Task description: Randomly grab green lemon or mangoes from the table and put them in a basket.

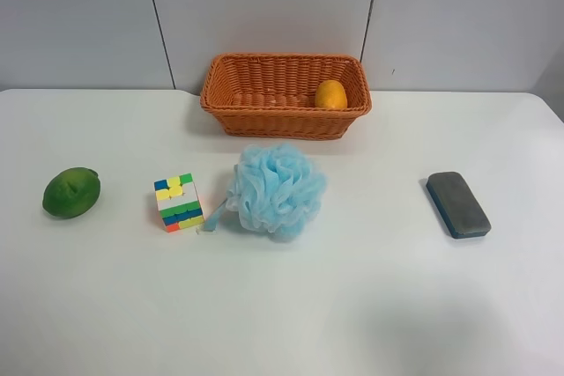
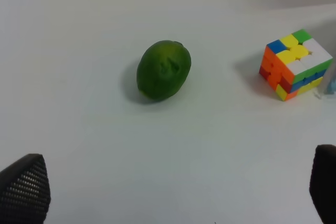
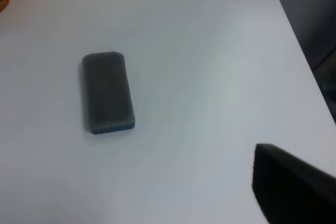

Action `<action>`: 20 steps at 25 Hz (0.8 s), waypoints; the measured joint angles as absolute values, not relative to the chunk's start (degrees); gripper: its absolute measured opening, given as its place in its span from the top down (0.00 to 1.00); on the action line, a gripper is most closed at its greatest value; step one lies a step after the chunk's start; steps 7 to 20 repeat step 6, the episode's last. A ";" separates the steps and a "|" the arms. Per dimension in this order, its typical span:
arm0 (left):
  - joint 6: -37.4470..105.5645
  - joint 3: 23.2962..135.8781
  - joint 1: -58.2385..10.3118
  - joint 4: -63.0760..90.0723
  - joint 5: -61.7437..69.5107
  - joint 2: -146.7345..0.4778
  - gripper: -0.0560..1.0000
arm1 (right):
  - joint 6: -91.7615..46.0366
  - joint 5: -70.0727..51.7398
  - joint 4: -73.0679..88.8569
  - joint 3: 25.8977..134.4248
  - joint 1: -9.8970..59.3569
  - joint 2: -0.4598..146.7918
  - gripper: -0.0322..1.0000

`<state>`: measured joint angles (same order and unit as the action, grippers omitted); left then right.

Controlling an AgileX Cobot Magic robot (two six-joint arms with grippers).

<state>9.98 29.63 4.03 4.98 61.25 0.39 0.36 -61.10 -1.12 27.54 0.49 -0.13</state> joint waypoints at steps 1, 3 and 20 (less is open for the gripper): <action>9.98 29.63 4.03 4.98 61.25 0.39 0.01 | 0.36 -61.10 -1.12 27.54 0.49 -0.13 0.01; 9.98 29.63 4.03 4.98 61.25 0.39 0.01 | 0.36 -61.10 -1.12 27.54 0.49 -0.13 0.01; 9.98 29.63 4.03 4.98 61.25 0.39 0.01 | 0.36 -61.10 -1.12 27.54 0.49 -0.13 0.01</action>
